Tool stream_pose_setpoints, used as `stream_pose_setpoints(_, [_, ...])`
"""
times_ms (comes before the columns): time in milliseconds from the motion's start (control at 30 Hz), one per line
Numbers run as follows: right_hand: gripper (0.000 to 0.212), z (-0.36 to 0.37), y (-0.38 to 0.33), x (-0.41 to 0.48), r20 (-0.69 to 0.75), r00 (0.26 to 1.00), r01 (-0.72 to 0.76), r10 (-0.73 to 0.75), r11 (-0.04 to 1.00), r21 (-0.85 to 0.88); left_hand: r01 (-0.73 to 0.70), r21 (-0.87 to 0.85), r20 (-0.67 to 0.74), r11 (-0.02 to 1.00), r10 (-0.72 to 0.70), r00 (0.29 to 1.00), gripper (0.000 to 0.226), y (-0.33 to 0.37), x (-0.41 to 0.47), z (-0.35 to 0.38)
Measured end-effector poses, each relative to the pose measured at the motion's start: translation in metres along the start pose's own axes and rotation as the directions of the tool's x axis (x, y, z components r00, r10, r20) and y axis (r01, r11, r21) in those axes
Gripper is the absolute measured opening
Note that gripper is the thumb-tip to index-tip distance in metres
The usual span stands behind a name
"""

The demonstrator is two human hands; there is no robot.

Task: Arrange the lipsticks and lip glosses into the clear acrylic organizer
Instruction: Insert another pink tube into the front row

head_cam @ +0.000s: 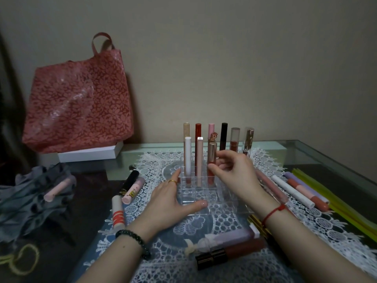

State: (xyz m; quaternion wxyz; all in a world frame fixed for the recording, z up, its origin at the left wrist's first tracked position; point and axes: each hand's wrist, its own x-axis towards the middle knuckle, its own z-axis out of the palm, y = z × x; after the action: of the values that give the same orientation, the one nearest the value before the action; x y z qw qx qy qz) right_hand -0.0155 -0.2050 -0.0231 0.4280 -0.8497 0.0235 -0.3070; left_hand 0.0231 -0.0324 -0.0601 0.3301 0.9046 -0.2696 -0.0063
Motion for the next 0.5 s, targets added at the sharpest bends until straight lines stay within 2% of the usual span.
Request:
stream_pose_setpoints(267, [0.036, -0.006, 0.000, -0.001, -0.007, 1.000, -0.005, 0.005, 0.999, 0.048, -0.010, 0.010, 0.001, 1.000, 0.010, 1.000, 0.130, 0.001, 0.000, -0.001])
stream_pose_setpoints(500, [0.035, -0.015, -0.002, 0.000, -0.014, 1.000, -0.013, 0.015, 0.996, 0.092, -0.051, -0.054, 0.009, 0.997, 0.052, 0.999, 0.124, 0.001, 0.000, -0.002])
